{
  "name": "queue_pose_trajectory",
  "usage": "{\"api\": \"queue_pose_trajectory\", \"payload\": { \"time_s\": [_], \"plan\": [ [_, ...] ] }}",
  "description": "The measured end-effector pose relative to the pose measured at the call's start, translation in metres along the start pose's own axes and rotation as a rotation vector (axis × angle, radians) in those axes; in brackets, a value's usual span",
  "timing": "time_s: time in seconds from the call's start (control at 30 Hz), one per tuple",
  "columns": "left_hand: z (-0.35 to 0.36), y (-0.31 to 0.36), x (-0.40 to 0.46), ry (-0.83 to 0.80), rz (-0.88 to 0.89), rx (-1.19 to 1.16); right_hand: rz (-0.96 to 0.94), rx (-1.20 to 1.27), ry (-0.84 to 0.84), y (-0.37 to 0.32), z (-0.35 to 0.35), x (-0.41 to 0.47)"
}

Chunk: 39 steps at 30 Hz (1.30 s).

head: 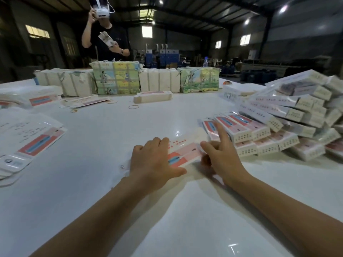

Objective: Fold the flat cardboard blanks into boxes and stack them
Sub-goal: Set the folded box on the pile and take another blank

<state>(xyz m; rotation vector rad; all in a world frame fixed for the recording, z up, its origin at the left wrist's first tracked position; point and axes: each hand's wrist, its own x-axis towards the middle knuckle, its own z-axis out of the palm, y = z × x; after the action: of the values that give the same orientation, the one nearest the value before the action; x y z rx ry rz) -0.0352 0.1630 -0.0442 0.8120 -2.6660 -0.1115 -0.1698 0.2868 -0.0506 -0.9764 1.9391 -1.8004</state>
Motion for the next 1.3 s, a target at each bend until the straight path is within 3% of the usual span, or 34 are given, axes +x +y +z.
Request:
{"api": "queue_pose_trajectory", "payload": {
  "time_s": [0.2,0.27,0.37,0.43,0.67,0.8,0.93,1.1,1.3],
  "plan": [
    [0.001,-0.009,-0.005,0.225,-0.019,0.075,-0.165,-0.377,-0.111,0.000,0.007,-0.007],
    [0.002,-0.010,-0.008,0.222,-0.014,0.109,-0.076,-0.255,-0.140,-0.002,0.008,-0.008],
    [0.002,-0.009,-0.010,0.201,0.003,0.129,0.205,0.270,-0.222,-0.009,0.004,-0.005],
    [0.003,-0.008,-0.011,0.207,0.029,0.148,0.256,0.428,-0.275,-0.012,0.000,-0.003],
    [-0.001,-0.010,-0.010,0.161,0.072,0.038,0.105,0.149,-0.429,-0.010,-0.001,-0.009],
    [-0.009,-0.016,-0.008,0.126,0.071,-0.083,-0.010,0.053,-0.357,-0.009,0.000,-0.011],
    [-0.015,-0.020,-0.008,-0.042,0.032,-0.237,-0.043,-0.039,-0.250,-0.008,0.006,-0.013],
    [-0.016,-0.028,-0.006,-0.106,-0.031,-0.360,-0.138,-0.012,0.163,-0.005,0.004,-0.011],
    [-0.017,-0.030,-0.005,-0.095,-0.066,-0.434,-0.199,-0.056,0.091,-0.008,0.013,-0.017]
  ]
}}
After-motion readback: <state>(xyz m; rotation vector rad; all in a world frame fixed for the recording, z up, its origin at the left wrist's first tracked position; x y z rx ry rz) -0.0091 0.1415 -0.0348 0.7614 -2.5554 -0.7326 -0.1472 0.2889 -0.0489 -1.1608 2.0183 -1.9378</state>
